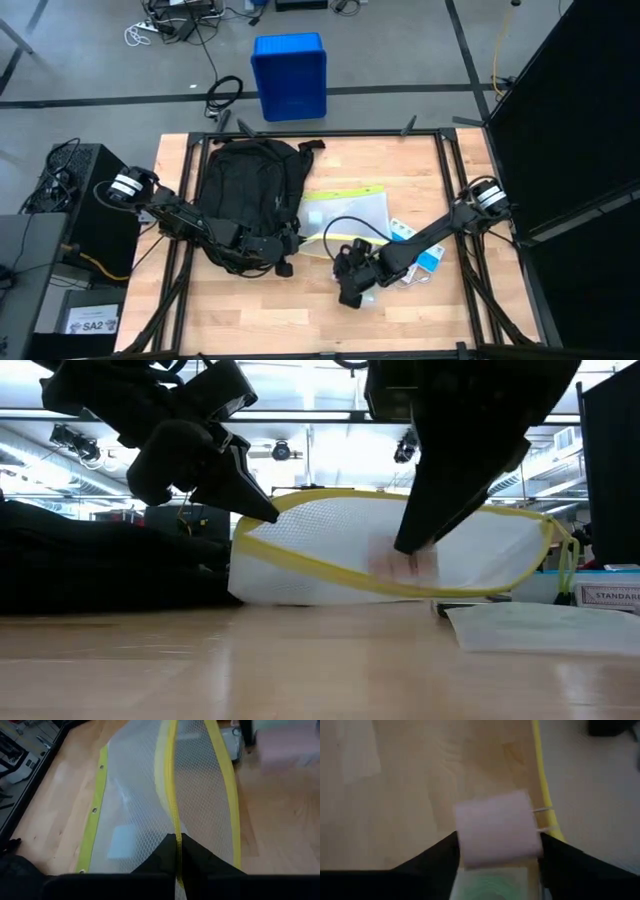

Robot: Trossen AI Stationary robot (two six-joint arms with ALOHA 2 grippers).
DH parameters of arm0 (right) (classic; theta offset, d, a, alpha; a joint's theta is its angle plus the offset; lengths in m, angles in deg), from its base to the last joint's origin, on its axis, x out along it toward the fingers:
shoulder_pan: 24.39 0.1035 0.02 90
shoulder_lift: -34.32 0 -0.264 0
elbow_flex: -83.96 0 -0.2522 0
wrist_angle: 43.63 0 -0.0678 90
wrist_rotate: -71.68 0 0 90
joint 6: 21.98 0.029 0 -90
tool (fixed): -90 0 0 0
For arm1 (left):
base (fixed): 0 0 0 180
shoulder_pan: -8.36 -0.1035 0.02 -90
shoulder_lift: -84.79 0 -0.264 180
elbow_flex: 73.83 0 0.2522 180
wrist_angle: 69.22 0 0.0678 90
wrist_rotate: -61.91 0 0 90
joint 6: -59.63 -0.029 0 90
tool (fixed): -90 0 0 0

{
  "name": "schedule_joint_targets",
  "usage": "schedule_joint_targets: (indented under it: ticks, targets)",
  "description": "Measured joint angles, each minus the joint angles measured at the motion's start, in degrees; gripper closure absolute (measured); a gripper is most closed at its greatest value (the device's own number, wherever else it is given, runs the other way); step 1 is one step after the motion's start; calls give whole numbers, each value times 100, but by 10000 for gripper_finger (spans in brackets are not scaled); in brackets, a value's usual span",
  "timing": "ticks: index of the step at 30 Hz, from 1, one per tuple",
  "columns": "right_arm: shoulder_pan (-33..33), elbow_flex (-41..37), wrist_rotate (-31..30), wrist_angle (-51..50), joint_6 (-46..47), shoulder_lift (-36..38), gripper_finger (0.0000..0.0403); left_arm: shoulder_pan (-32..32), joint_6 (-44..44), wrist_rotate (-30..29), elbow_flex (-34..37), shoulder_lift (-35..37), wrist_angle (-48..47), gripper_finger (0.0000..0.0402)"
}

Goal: Unpack backpack
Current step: Remove the pink charger adapter from the zip lock bag, then remove the black charger adapter from the zip lock bag

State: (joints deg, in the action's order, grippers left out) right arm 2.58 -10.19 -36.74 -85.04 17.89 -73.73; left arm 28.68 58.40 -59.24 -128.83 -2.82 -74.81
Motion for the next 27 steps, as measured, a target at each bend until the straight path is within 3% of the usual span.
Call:
schedule_joint_targets:
  ticks: [4,9,20,27]
  targets:
    - [-78,0,7,0,-111,-11,110,0,2,0,0,0,-16,402]
    - [-211,0,-74,286,-360,-11,103,0,2,-42,0,0,63,402]
    - [-822,0,-726,1068,-802,-11,174,4,-144,-273,0,-2,390,402]
    - [-1272,2,-765,1314,-837,-84,226,4,-151,-168,0,-3,348,402]
